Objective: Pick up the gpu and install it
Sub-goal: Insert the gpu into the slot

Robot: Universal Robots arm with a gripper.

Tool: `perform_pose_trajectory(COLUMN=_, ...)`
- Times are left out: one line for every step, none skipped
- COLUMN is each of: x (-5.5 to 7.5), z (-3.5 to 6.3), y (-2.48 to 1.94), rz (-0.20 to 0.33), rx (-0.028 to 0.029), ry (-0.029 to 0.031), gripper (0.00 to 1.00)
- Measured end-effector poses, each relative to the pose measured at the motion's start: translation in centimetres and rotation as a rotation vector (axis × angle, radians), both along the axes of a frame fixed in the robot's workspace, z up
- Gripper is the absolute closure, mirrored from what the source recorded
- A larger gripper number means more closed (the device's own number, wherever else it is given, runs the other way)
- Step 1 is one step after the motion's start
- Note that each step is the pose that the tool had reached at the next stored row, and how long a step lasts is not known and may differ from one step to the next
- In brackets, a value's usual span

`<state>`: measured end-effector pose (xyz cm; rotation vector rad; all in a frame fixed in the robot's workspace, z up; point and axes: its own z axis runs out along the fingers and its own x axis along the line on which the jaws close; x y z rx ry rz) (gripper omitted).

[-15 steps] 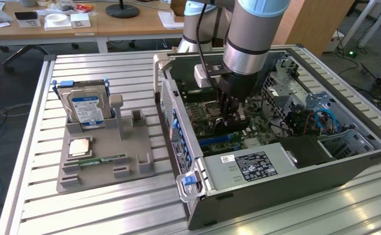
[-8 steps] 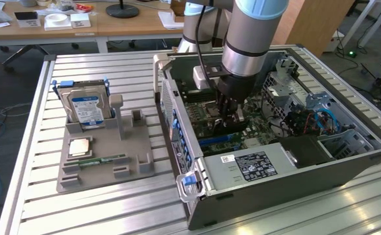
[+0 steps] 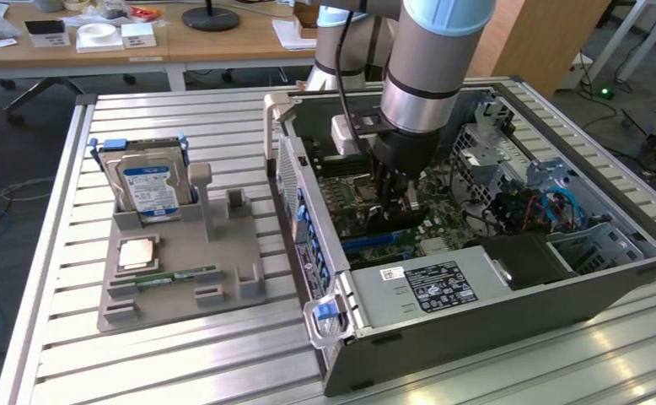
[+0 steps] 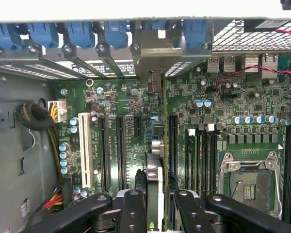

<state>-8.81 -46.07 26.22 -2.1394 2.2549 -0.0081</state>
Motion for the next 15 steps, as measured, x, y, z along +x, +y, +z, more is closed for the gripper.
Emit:
perform_pose_trajectory(x=-0.01, z=0.00, y=-0.01, rz=0.000, rx=-0.0001, ry=0.0001, gripper=0.73)
perform_pose_trajectory(x=-0.02, z=0.00, y=-0.02, rz=0.000, rx=-0.0002, ry=0.0001, gripper=0.73)
perform_pose_trajectory(x=-0.07, z=-0.02, y=-0.02, rz=0.000, rx=-0.0002, ry=0.0001, gripper=0.73)
perform_pose_trajectory(x=-0.12, z=-0.03, y=-0.02, rz=0.000, rx=-0.0001, ry=0.0000, gripper=0.73)
perform_pose_trajectory(x=-0.17, z=-0.04, y=-0.02, rz=0.000, rx=-0.0002, ry=0.0001, gripper=0.73)
perform_pose_trajectory(x=-0.22, z=-0.05, y=-0.02, rz=0.000, rx=-0.0002, ry=0.0001, gripper=0.73)
perform_pose_trajectory(x=-0.26, z=-0.07, y=-0.02, rz=0.000, rx=-0.0002, ry=0.0001, gripper=0.73)
perform_pose_trajectory(x=-0.30, z=-0.09, y=-0.02, rz=0.000, rx=-0.0002, ry=0.0001, gripper=0.73)
perform_pose_trajectory(x=-0.35, z=-0.11, y=-0.02, rz=0.000, rx=-0.0003, ry=0.0001, gripper=0.73)
perform_pose_trajectory(x=-0.38, z=-0.16, y=-0.02, rz=0.000, rx=-0.0003, ry=0.0001, gripper=0.73)
perform_pose_trajectory(x=-0.40, z=-0.27, y=-0.02, rz=0.000, rx=-0.0003, ry=0.0001, gripper=0.73)
perform_pose_trajectory(x=-0.42, z=-0.39, y=-0.02, rz=0.000, rx=-0.0003, ry=0.0001, gripper=0.73)
perform_pose_trajectory(x=-0.43, z=-0.51, y=-0.02, rz=0.000, rx=-0.0002, ry=0.0001, gripper=0.73)
perform_pose_trajectory(x=-0.43, z=-0.57, y=-0.02, rz=0.000, rx=-0.0005, ry=0.0000, gripper=0.73)
perform_pose_trajectory(x=-0.44, z=-0.57, y=-0.02, rz=0.000, rx=-0.0007, ry=0.0002, gripper=0.73)
